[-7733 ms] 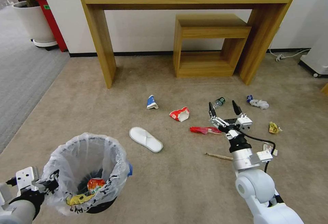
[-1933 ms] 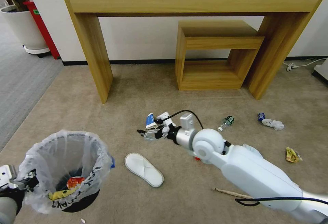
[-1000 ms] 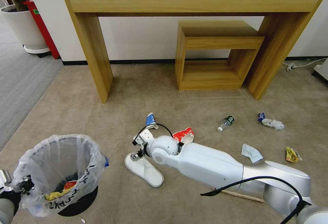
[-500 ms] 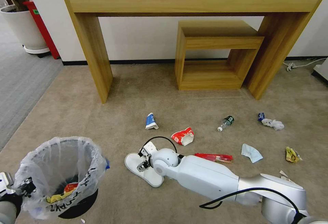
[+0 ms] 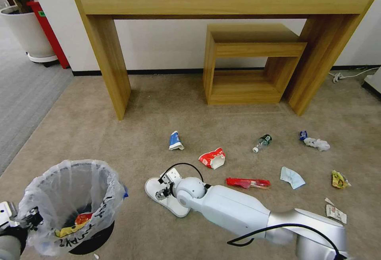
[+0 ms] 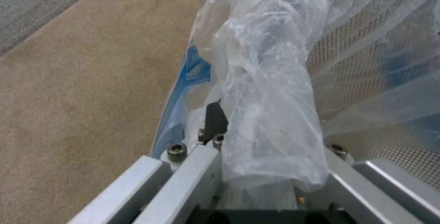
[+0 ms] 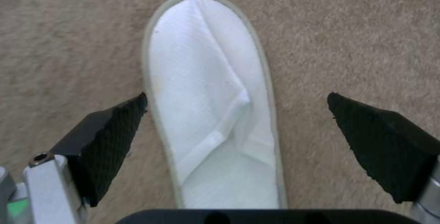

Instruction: Pick up the trash bin and place the garbage on the floor into it.

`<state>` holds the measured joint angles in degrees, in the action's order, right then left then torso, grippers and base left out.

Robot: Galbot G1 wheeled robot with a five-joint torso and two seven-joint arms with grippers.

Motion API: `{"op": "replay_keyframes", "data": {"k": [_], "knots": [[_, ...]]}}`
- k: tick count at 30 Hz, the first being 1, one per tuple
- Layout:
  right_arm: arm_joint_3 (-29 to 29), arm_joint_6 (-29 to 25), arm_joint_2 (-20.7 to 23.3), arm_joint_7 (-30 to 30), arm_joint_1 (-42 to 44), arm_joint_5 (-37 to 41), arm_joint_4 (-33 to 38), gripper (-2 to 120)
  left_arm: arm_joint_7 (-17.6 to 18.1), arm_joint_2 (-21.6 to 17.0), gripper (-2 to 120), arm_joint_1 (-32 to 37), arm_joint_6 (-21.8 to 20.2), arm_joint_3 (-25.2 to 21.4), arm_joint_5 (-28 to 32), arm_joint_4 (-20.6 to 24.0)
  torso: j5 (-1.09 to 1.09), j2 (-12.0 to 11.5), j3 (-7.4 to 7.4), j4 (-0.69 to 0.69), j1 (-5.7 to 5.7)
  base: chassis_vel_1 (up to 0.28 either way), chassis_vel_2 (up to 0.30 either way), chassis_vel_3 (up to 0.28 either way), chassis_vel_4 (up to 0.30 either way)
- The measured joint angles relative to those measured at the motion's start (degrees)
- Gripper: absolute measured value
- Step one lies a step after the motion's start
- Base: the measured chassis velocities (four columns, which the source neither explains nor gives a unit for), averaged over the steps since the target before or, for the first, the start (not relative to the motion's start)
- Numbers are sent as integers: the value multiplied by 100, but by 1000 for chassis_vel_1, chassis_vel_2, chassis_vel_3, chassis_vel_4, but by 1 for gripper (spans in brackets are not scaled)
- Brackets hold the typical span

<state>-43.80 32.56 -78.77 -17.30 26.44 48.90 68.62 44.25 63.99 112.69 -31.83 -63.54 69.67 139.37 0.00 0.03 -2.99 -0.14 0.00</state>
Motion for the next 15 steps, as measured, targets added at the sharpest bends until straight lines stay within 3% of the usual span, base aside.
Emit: {"op": "replay_keyframes", "data": {"k": [15], "knots": [[140, -533, -628, 238, 217, -396, -1111, 100, -107, 0, 1, 23, 72, 70, -174, -80, -1, 0, 0, 0, 0, 0, 0, 0, 0]]}}
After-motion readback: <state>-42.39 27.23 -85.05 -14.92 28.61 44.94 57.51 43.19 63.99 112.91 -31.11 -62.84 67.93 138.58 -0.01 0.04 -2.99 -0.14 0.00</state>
